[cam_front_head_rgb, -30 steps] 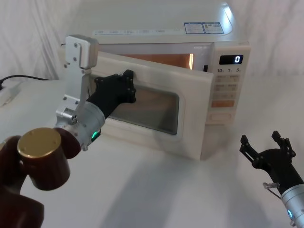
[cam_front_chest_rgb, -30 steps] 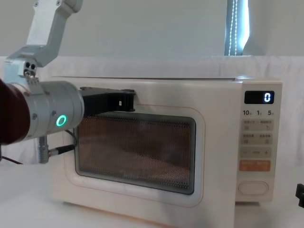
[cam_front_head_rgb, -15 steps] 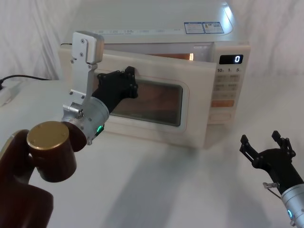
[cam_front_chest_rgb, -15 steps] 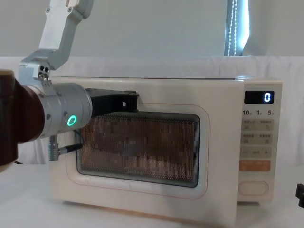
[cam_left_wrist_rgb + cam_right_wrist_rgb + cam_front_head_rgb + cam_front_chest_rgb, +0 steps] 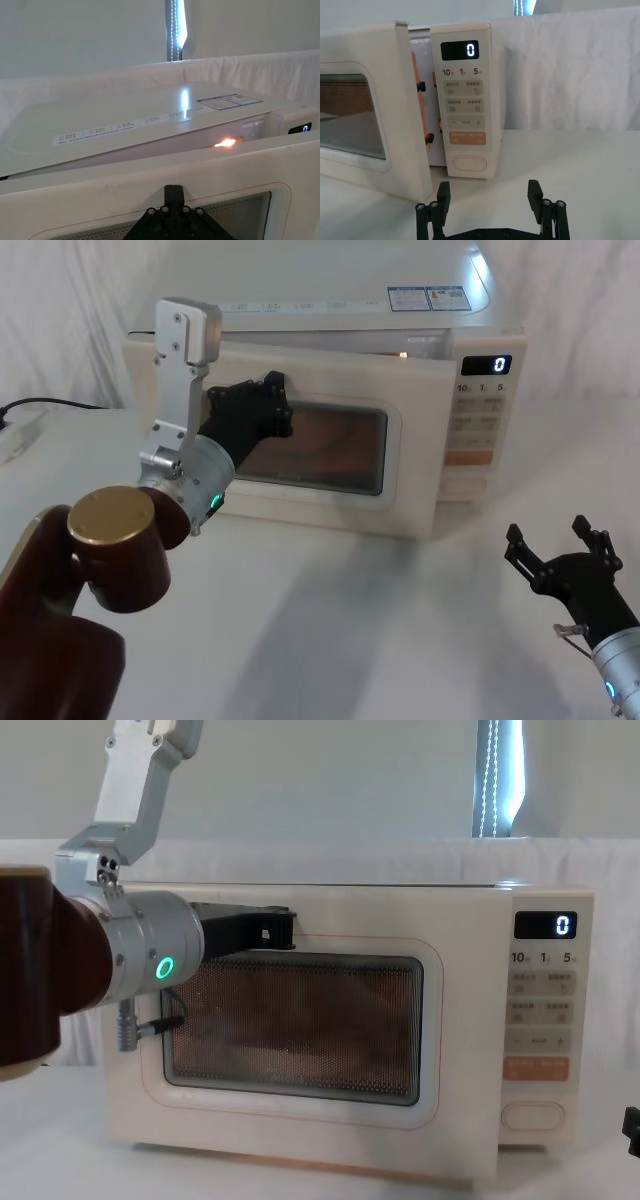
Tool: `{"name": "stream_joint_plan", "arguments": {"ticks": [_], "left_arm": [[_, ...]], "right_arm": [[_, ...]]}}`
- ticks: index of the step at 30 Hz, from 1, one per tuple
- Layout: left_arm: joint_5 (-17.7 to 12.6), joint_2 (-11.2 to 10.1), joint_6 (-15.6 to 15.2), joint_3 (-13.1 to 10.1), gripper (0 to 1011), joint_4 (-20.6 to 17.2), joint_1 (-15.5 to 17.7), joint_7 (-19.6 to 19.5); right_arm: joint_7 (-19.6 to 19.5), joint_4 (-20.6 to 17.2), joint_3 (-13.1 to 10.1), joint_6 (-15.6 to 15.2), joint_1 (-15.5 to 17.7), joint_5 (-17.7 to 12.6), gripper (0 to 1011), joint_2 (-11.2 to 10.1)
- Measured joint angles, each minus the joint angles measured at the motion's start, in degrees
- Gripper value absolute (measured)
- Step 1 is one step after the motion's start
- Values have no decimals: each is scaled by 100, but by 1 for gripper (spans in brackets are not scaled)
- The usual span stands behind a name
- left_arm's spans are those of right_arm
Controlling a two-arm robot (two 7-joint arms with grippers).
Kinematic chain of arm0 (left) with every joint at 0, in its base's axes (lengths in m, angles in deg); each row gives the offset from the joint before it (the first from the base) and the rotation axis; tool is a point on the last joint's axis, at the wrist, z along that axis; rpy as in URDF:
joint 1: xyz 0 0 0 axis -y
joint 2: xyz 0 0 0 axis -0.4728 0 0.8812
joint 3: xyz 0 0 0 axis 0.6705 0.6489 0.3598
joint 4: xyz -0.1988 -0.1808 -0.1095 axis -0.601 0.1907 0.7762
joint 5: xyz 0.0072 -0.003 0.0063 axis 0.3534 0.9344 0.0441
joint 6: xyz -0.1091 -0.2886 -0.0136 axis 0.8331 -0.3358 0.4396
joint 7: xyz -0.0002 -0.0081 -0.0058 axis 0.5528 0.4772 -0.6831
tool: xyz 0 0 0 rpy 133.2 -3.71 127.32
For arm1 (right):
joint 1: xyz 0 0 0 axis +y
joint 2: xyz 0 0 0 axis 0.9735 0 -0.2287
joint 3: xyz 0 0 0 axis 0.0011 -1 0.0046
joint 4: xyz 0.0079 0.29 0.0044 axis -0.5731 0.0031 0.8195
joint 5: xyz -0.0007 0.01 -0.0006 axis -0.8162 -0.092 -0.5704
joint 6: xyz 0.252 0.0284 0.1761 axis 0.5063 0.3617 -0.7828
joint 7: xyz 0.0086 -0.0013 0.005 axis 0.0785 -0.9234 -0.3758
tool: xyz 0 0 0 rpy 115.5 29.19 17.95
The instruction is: Press the button to open the microwave door with one hand; close the microwave door with the other hand.
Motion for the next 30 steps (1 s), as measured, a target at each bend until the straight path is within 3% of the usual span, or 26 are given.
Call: {"name": "stream_joint_plan", "arguments": {"ticks": [30], "left_arm": [[-342,211,94,16,0,529,325,-9]], "right_arm": [[0,0,0,0,0,0,1002,0]]}}
